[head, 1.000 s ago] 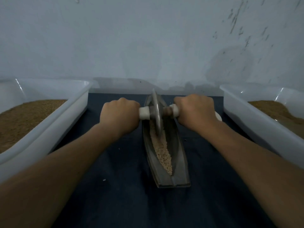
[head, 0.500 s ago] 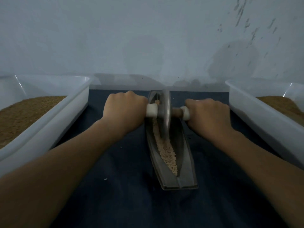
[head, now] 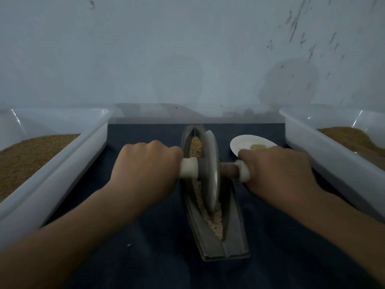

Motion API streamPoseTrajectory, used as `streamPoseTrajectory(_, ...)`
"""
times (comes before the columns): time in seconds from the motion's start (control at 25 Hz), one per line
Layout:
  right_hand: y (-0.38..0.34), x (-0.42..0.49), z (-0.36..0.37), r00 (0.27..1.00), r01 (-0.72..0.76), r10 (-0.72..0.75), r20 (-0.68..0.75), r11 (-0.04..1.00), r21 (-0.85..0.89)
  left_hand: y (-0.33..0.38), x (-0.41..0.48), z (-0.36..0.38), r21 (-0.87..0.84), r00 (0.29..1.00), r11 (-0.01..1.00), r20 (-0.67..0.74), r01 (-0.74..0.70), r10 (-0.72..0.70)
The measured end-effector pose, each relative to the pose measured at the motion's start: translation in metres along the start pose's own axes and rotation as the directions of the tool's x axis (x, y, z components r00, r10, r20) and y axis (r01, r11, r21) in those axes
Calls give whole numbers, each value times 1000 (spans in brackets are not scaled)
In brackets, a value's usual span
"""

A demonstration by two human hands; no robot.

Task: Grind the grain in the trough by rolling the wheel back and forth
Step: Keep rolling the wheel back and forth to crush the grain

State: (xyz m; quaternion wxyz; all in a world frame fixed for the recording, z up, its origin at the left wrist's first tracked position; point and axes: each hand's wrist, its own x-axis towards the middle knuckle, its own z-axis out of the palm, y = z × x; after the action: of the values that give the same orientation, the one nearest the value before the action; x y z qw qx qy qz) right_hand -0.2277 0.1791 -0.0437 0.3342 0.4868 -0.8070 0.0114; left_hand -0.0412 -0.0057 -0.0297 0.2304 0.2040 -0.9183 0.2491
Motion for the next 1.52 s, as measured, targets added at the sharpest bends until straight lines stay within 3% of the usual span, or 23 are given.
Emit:
streamPoseTrajectory(0.16,-12,60,13,995,-61,61,78,998,-7,-4,44,28,-51,976,983,139,178,-169)
streamPoseTrajectory(0.24,-9,65,9,992,-48,49,117,999,-6,-3,41,26,-82,966,976,176,204,-187)
streamPoseTrajectory(0.32,-4,43,2,995,5,-4,102,1000,-10,-1,19,16,-59,986,988,99,144,-138)
streamPoseTrajectory(0.48,5,-9,-14,993,90,-86,-84,995,45,0,-18,-11,-67,992,997,-123,-45,36)
streamPoseTrajectory(0.64,0,17,10,1000,2,-2,21,1000,-3,3,10,10,0,995,999,81,53,-53)
streamPoseTrajectory(0.8,-6,65,21,986,-106,96,136,992,69,-3,55,20,-43,962,983,218,180,-167)
streamPoseTrajectory(0.92,0,37,10,980,-96,73,187,988,119,3,31,4,-11,989,995,115,98,-96)
streamPoseTrajectory(1.08,9,-22,-9,999,30,-32,10,991,133,3,-12,-19,-47,991,998,-128,-48,42)
streamPoseTrajectory(1.24,4,13,7,1000,10,-10,5,999,34,6,8,8,3,995,997,58,78,-78)
streamPoseTrajectory(1.4,-4,75,23,984,-78,67,163,995,61,-3,57,29,-72,969,977,159,200,-187)
streamPoseTrajectory(1.52,0,49,17,995,-48,45,87,998,28,0,35,22,-33,987,988,61,148,-145)
